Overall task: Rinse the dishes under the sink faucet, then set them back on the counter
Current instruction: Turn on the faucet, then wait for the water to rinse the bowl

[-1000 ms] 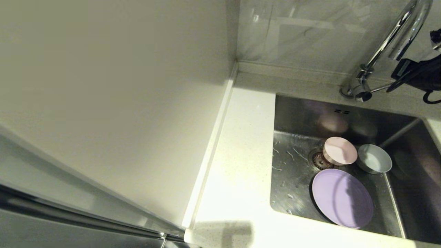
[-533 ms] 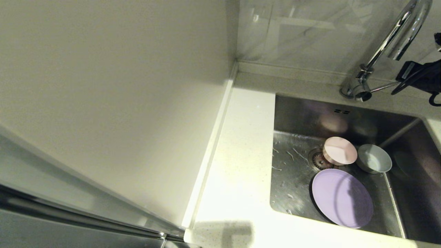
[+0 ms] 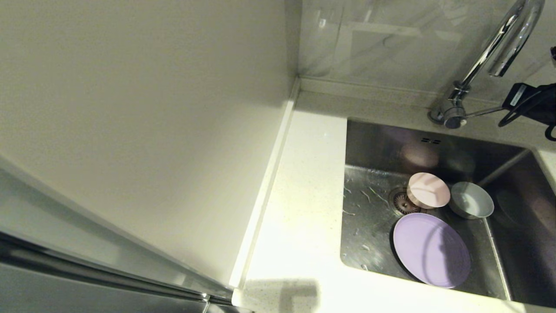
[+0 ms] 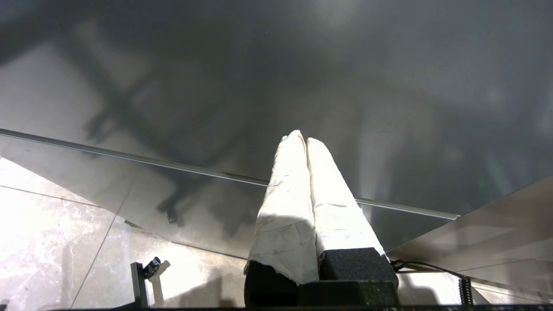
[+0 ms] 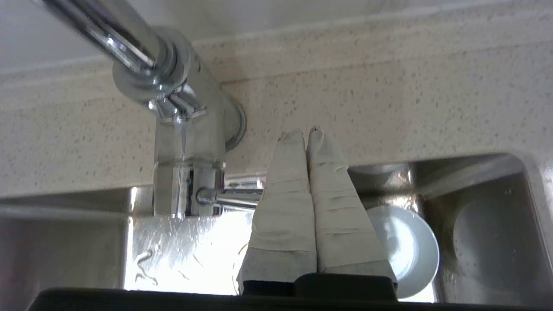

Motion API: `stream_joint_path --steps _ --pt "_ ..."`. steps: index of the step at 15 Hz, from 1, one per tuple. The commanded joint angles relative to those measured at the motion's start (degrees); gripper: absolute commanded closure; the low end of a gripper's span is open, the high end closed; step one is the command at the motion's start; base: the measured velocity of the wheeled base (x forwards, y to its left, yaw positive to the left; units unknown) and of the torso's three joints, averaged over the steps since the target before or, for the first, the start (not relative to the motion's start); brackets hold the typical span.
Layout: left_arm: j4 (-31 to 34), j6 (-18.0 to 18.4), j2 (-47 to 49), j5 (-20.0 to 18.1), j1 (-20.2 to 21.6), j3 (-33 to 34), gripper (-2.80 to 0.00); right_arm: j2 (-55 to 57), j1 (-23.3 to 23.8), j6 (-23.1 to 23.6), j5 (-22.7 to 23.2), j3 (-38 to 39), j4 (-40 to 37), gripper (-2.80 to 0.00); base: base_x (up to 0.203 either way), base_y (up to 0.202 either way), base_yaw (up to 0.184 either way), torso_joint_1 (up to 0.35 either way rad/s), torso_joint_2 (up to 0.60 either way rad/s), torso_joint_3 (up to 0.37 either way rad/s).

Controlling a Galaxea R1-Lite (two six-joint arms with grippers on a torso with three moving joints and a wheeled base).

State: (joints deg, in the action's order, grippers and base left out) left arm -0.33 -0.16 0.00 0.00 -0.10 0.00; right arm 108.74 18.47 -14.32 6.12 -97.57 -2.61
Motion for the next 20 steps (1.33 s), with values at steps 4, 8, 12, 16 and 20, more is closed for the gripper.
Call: stream_joint_path --steps 4,8,12,16,20 --pt "0.0 0.0 0.0 0.0 0.0 -0.1 0.0 -0.5 0.1 -0.3 0.0 0.7 0.0 0.0 0.0 0.0 0.0 0.0 0.0 0.0" --pt "0.0 0.0 0.0 0.0 0.0 0.2 0.0 0.3 0.8 0.0 -2.5 -1.0 0.1 0.0 0.0 0.0 0.0 0.0 0.0 0.0" --pt "0.0 0.0 0.0 0.0 0.0 0.2 0.0 0.0 3.2 0.2 -4.5 -4.9 0.1 0.0 0.0 0.0 0.0 0.0 0.0 0.0" --pt "0.0 0.0 0.0 0.0 0.0 0.2 0.0 -2.5 5.2 1.8 -9.4 -2.4 0.1 0.0 0.0 0.0 0.0 0.0 0.0 0.0" --pt "0.0 0.0 0.0 0.0 0.0 0.2 0.0 -10.5 9.6 5.4 -9.7 7.4 0.1 0.0 0.0 0.0 0.0 0.0 0.0 0.0"
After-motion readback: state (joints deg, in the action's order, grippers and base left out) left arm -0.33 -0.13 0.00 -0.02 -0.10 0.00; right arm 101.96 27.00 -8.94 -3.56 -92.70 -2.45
